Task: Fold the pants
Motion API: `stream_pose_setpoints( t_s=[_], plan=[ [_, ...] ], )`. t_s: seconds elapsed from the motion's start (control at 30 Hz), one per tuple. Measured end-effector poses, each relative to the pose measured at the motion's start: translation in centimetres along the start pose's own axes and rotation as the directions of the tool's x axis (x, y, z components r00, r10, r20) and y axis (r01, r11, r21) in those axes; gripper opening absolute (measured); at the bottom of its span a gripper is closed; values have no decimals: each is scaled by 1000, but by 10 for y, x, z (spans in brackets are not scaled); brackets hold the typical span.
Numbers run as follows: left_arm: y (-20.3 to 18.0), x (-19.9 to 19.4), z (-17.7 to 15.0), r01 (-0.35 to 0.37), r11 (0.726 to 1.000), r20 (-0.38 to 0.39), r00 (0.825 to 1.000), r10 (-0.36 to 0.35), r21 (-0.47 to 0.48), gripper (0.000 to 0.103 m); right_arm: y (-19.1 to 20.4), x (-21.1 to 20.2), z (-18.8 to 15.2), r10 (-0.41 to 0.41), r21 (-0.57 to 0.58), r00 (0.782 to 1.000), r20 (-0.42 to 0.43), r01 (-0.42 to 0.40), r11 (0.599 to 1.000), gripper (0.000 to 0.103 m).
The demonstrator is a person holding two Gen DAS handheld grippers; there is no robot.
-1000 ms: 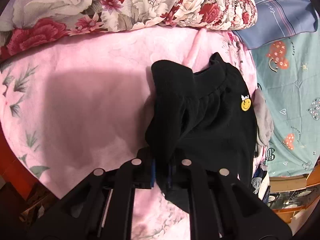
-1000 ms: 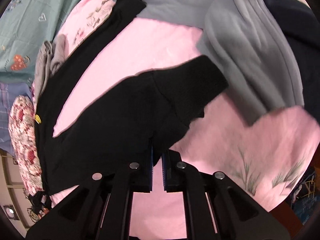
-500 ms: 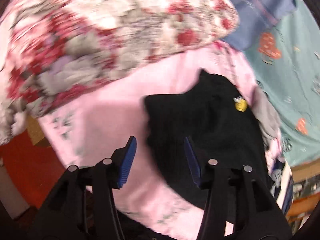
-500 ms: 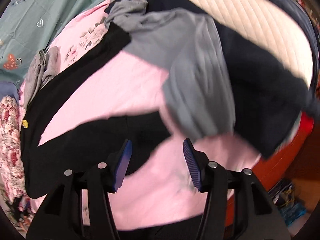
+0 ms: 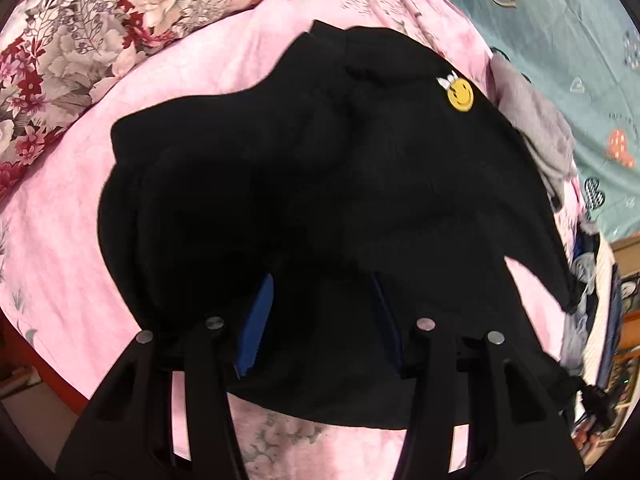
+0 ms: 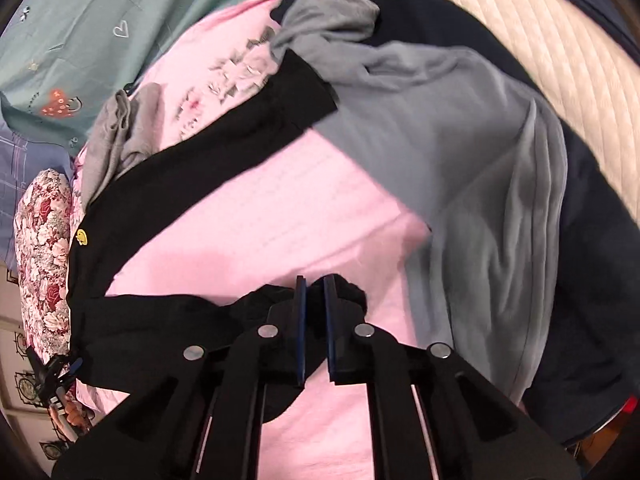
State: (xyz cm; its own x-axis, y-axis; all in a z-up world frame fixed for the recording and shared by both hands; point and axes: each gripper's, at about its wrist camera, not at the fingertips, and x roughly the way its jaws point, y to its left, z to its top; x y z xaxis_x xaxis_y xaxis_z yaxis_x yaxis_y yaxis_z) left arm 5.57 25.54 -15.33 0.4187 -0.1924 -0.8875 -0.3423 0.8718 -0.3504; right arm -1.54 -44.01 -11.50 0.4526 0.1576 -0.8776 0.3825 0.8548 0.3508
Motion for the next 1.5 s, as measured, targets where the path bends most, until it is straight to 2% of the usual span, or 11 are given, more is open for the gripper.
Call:
stream_pose_setpoints(
  t_s=[0.13, 0.27, 0.37, 0.47, 0.6, 0.8, 1.0, 1.1, 1.13, 1.4, 1.5],
  plan=[
    [-7, 1, -9, -34, 998, 27, 999, 33, 48, 52, -6, -1, -20, -126, -27, 992, 26, 126, 992, 8],
    [-14, 3, -7, -69, 994, 14, 998, 68, 82, 52, -27, 36, -51, -304, -34, 947, -108, 302, 953, 7],
    [-15, -1, -2, -10, 998, -19, 1000, 11, 62, 55, -11, 23, -43, -371, -66, 927, -57, 367, 928, 13],
    [-18, -9, -1, 21, 998, -9, 1000, -21, 54, 55, 22, 1, -9, -277, -85, 958, 70, 283, 955, 45],
    [-34, -14, 12, 48, 996, -21, 999, -47, 69, 58, 47, 28, 66, -126, -105, 990, 58, 132, 986, 46],
    [-58, -5, 65, 45, 990, -12, 999, -44, 130, 66, 20, 107, 149, -154, 51, 987, -55, 156, 986, 46],
    [-75, 48, 123, 15, 983, -73, 997, -2, 184, 69, 11, 135, 161, -103, 101, 991, -81, 111, 989, 49],
    [-80, 78, 131, -30, 980, -124, 991, 55, 199, 54, 16, 133, 163, -110, 103, 994, -20, 112, 988, 10],
    [-80, 84, 130, -36, 979, -137, 988, 64, 199, 51, 16, 128, 162, -89, 107, 996, -9, 89, 990, 7],
    [-77, 82, 121, -29, 964, -113, 992, 61, 263, 52, -2, 56, 124, -58, 198, 996, 74, 42, 979, 7],
    [-82, 84, 121, -35, 958, -118, 990, 71, 285, 52, -3, 70, 107, -105, 200, 994, 38, 96, 975, 7]
  ],
)
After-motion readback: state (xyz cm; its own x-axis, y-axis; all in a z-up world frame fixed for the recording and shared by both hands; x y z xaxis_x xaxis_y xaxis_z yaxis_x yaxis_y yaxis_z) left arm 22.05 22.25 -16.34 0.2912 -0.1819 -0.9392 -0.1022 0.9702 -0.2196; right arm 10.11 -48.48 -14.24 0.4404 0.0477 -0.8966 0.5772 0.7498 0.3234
